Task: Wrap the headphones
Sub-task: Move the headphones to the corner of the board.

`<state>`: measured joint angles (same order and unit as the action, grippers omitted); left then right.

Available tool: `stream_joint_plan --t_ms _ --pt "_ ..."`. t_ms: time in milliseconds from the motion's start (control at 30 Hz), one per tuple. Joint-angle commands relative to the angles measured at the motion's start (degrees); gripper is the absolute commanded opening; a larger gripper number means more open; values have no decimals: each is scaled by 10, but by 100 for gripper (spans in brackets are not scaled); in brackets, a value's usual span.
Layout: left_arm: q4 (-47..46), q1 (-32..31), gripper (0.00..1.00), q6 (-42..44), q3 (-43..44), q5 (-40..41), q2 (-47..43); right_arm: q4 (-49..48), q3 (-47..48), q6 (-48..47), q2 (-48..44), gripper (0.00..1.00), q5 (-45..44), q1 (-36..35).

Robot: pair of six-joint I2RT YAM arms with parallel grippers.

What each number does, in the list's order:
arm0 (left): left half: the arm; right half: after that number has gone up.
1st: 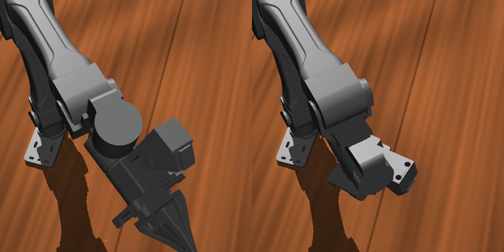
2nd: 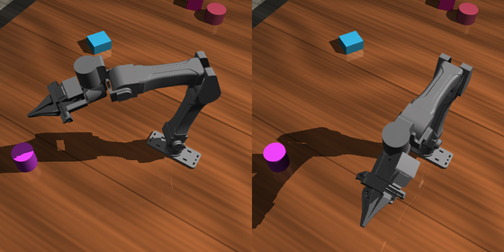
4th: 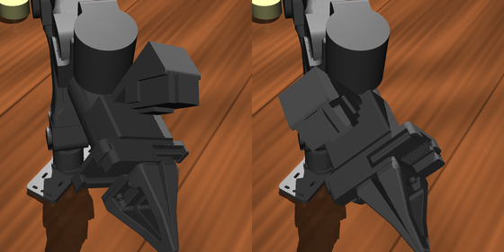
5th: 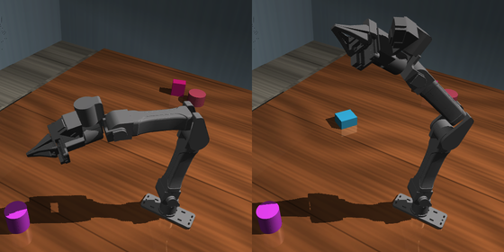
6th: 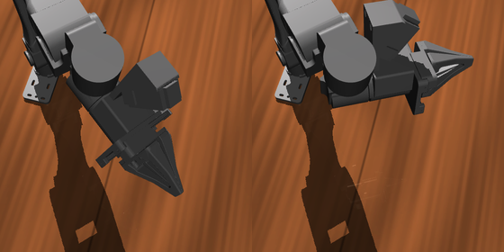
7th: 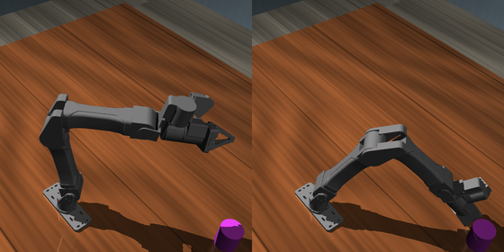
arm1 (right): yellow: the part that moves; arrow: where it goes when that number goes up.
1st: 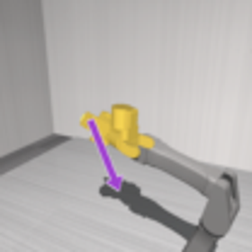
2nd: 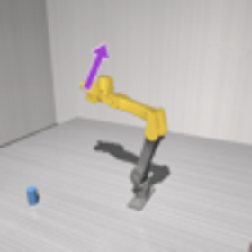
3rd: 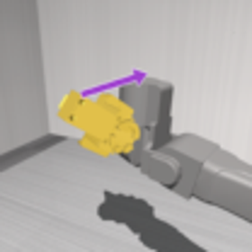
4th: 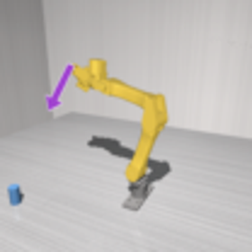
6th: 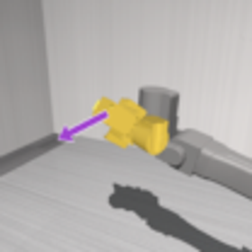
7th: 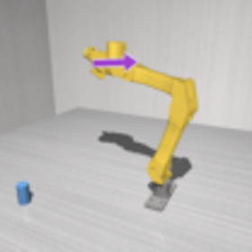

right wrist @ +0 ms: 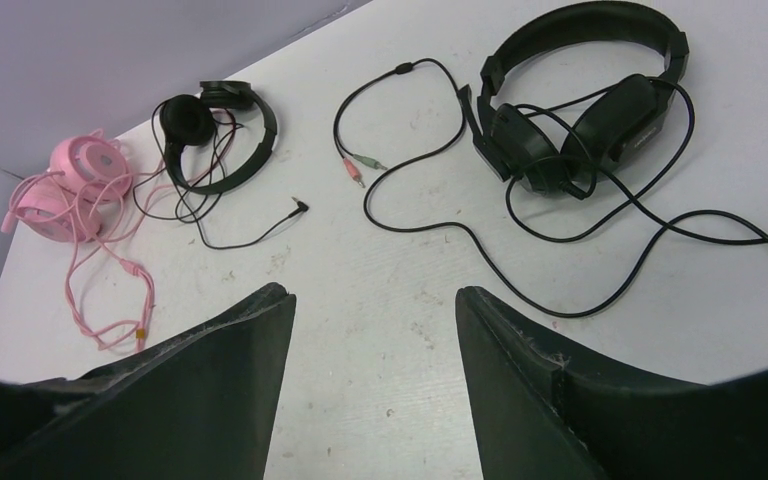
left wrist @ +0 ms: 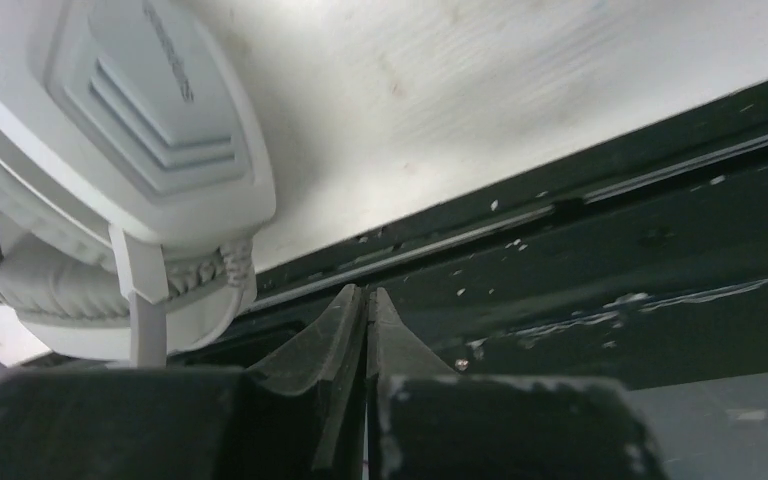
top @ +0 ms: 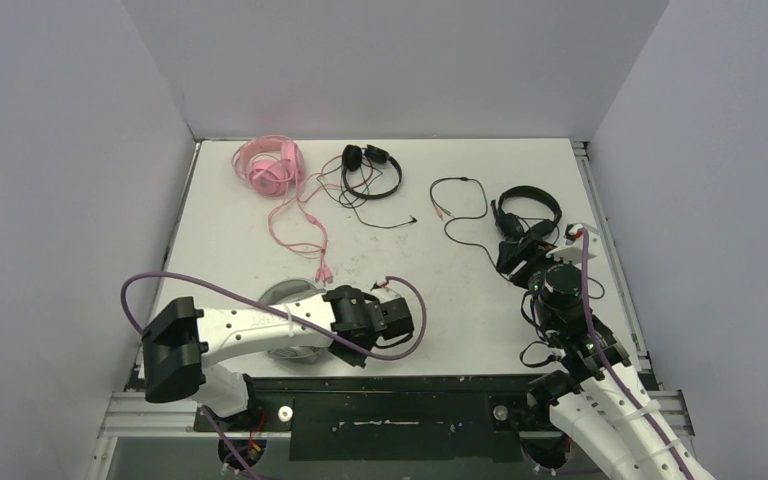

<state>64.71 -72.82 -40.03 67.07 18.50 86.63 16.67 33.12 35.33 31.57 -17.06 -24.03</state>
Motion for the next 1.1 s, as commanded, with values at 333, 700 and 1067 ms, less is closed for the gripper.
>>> stream_joint_plan --t_ms 333,700,1067 --pt "-135 134 0 -40 -147 5 -97 -23 12 -8 0 61 8 1" --pt "-230 434 0 71 -194 43 -113 -42 27 -13 22 61 24 2" --pt "-318 669 0 174 -134 -21 -42 -40 31 -11 37 61 61 1"
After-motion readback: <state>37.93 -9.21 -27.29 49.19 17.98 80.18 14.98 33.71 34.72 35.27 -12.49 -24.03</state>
